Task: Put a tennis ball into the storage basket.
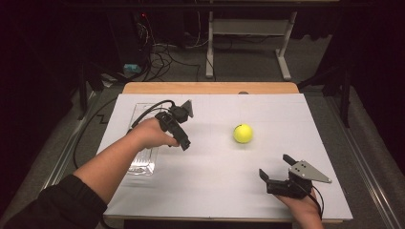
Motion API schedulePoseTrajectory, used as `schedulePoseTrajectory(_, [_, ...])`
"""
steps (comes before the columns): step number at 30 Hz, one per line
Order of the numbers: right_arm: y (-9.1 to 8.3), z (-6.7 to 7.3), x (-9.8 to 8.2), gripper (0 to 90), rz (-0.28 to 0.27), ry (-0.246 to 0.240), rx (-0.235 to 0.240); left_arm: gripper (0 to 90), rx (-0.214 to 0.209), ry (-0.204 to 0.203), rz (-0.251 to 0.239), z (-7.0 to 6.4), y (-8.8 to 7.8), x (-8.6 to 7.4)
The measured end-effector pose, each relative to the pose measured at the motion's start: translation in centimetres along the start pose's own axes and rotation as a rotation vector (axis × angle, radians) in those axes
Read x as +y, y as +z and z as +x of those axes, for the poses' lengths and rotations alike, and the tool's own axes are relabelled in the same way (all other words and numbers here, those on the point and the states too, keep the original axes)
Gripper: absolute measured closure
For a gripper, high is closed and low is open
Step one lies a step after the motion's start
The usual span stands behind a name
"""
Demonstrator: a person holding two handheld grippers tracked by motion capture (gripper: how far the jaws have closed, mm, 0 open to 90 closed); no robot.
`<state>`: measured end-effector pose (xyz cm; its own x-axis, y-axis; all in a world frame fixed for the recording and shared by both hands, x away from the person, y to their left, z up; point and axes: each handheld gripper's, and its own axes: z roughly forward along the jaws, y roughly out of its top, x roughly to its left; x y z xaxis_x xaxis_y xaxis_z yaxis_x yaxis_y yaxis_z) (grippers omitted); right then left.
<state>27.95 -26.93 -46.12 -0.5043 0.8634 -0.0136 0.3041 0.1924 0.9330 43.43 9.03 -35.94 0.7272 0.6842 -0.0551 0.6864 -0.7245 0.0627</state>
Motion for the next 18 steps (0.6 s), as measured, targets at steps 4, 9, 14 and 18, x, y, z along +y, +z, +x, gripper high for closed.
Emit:
schedulePoseTrajectory(4, [0.0, 0.0, 0.0, 0.7, -0.001, 0.001, -0.001, 0.7, -0.002, 0.033, 0.002, -0.9, 0.2, 0.0])
schedulePoseTrajectory(9, [0.0, 0.1, 0.0, 0.7, 0.003, 0.002, 0.001, 0.7, -0.034, 0.056, -0.018, -2.1, 0.5, -0.2])
schedulePoseTrajectory(14, [0.0, 0.1, 0.0, 0.7, 0.001, -0.001, -0.001, 0.7, -0.034, 0.064, -0.032, -2.9, 1.2, -0.4])
schedulePoseTrajectory(18, [0.1, 0.1, 0.0, 0.7, 0.006, 0.0, -0.001, 0.7, -0.025, 0.074, -0.042, -3.5, 1.6, -0.8])
